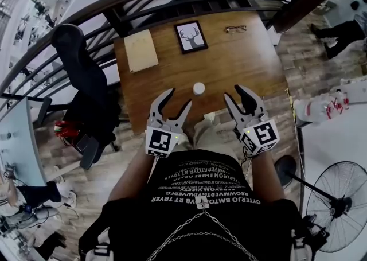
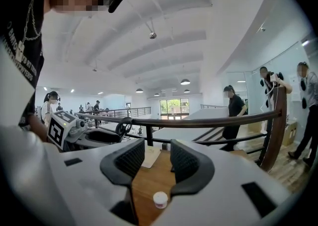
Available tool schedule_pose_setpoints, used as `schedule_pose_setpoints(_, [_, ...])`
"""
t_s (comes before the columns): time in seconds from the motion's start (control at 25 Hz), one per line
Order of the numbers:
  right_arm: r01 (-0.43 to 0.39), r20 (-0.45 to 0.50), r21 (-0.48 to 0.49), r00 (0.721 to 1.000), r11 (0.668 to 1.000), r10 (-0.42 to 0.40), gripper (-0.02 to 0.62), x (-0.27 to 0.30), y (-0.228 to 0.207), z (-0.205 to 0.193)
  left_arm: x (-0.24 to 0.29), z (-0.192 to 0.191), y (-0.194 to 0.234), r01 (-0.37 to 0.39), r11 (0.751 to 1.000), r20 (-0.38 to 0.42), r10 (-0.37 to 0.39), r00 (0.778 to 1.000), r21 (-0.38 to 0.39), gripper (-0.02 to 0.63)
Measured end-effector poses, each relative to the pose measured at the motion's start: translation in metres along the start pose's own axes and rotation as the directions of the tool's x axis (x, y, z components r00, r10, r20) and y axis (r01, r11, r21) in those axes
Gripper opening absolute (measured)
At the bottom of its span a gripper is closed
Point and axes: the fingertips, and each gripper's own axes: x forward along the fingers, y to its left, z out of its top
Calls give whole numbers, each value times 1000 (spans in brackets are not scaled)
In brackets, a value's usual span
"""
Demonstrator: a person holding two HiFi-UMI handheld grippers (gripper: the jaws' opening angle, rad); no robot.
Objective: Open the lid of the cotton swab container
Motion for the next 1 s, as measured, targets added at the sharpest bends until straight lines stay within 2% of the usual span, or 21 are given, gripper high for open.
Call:
schedule_pose_setpoints(0.32, [-21,-52,5,998,1000,21,169,16,-25,-9,37,-56,6,-13,1000,-31,14,999,20,238])
schedule_pose_setpoints(0.8, [-62,-102,6,993,998,62,169,33,-42,-17,85,-163,-19,64,998,-140,-65,988,-11,273])
schedule_pose_setpoints(1.0, [-79,-121,1,990,997,78,169,36,-45,-22,105,-205,-23,81,995,-172,-88,981,-52,296])
